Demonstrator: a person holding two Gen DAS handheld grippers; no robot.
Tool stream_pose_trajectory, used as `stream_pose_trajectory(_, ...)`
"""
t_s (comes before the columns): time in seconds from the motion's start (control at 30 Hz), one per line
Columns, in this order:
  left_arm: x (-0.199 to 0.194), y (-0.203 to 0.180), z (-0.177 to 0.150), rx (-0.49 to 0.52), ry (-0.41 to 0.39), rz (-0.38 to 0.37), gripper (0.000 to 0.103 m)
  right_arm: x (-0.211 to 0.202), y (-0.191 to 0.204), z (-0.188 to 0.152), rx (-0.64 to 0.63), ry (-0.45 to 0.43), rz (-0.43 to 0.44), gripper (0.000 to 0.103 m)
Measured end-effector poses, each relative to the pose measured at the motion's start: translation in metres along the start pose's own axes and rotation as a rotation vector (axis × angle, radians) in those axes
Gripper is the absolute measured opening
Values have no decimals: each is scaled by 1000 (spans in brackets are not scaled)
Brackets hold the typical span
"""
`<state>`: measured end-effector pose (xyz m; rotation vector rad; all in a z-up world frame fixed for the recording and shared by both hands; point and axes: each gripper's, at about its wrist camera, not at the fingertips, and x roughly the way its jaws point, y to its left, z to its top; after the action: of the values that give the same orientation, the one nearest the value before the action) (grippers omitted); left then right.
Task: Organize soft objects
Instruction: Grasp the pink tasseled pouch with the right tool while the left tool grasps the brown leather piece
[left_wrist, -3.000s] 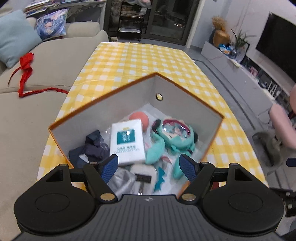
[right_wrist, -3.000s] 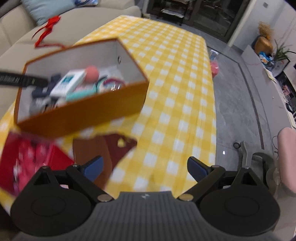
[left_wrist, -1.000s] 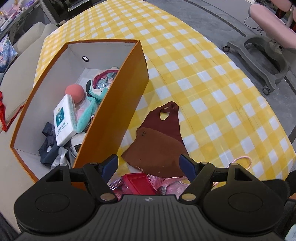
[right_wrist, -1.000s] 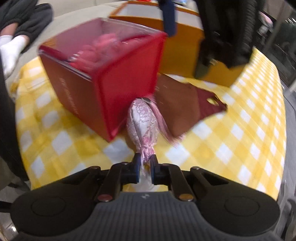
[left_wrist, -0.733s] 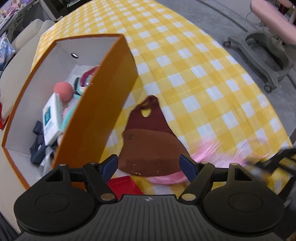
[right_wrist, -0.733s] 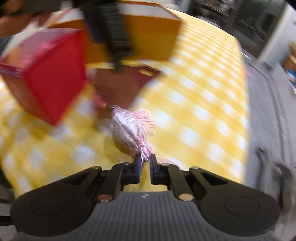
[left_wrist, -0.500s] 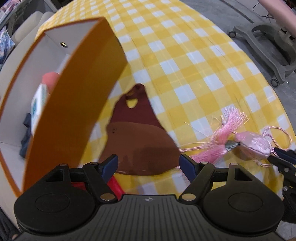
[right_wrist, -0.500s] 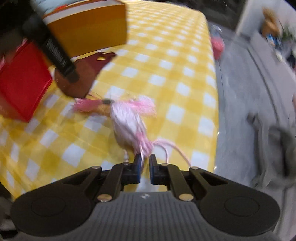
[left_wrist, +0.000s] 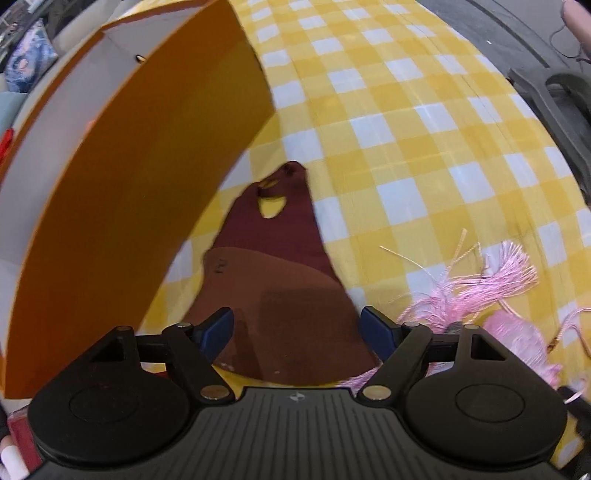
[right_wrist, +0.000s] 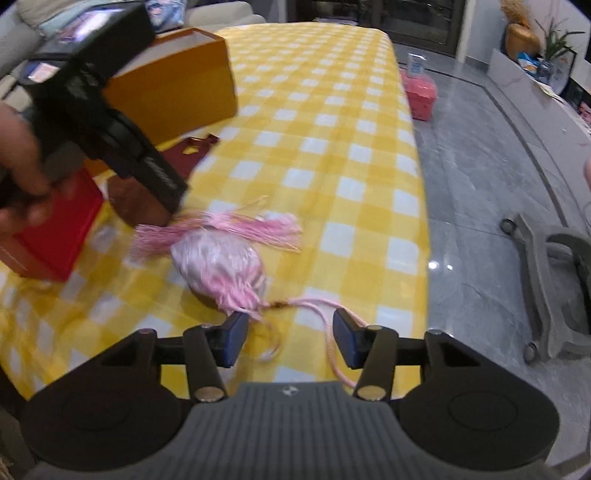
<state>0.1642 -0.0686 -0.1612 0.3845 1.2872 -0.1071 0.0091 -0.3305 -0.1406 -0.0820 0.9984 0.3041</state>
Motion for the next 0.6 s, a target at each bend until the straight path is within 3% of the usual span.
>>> stream_pose_trajectory(0.13,2,5,0,-21,5,-17,93,-2,15,5,-57,-37,22,70)
stream_pose_trajectory(0.2,5,14,0,-61,14,-55,93,1,24,10,-84,-49,43,70)
stream_pose_trajectory(0.27,7,22,-1,-108,26,-108,87,4,30,15,-100,-50,58,73)
stream_pose_trajectory(0.33,7,26,0,-133,34,-155,74,8,36,18,-116,-40,58,74)
stream_pose_trajectory(0.37,6,25,0,-123,32,-157,72,11,38,19,-124,-33,57,74)
stream_pose_trajectory(0.53,-3,7,-1,-36,6,-153,34,23,44,23,-130,-13,62,74)
stream_pose_trajectory(0.6,-6,0,-4,-8,-6,-142,25,25,46,24,-136,-7,51,74)
